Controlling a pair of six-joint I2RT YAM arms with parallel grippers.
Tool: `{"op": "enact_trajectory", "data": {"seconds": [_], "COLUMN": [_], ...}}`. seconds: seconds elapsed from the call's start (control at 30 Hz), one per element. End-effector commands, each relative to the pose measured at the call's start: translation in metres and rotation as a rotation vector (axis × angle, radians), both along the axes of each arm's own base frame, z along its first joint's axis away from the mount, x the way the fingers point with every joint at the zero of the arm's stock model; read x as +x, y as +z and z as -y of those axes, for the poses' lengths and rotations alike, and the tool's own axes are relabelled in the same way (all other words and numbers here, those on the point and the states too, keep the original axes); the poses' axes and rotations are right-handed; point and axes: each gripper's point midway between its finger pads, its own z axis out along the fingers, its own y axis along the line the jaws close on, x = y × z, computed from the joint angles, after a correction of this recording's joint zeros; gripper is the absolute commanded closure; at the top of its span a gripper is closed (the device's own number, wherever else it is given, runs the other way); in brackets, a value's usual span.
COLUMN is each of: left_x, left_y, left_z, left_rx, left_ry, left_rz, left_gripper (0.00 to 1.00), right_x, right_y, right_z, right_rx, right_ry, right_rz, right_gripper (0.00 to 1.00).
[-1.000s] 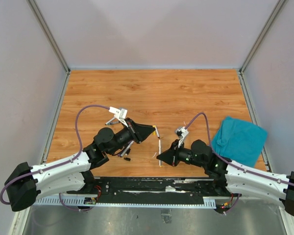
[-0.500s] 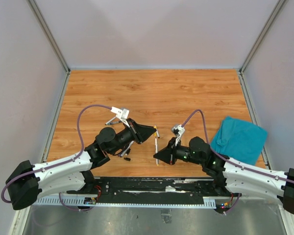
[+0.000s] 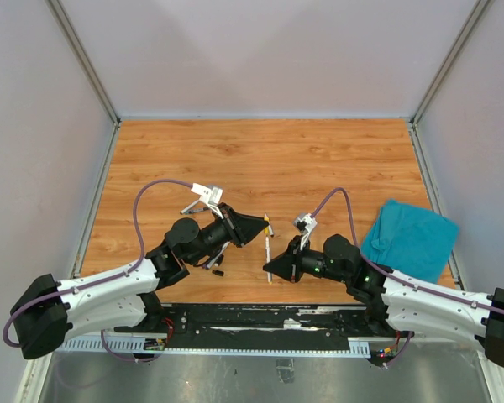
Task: Insert the pens into the pen caps
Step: Insert the pen cap onto the pen.
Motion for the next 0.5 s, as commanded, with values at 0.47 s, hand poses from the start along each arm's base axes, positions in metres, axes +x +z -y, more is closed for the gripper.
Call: {"op": "enact_trajectory", "data": {"seconds": [0.47], "left_x": [-0.0012], "left_y": [0.0084], "left_z": [0.0025], "left_rx": [-0.046], "left_ry": [-0.018], "left_rz": [0.024], "left_gripper": [0.99], "right_x": [0.0070], "right_y": [0.0261], "right_z": [-0.0071], "right_rx": [0.050], "right_ry": [-0.024], "right_rz": [0.051], "right_gripper": [0.99]}}
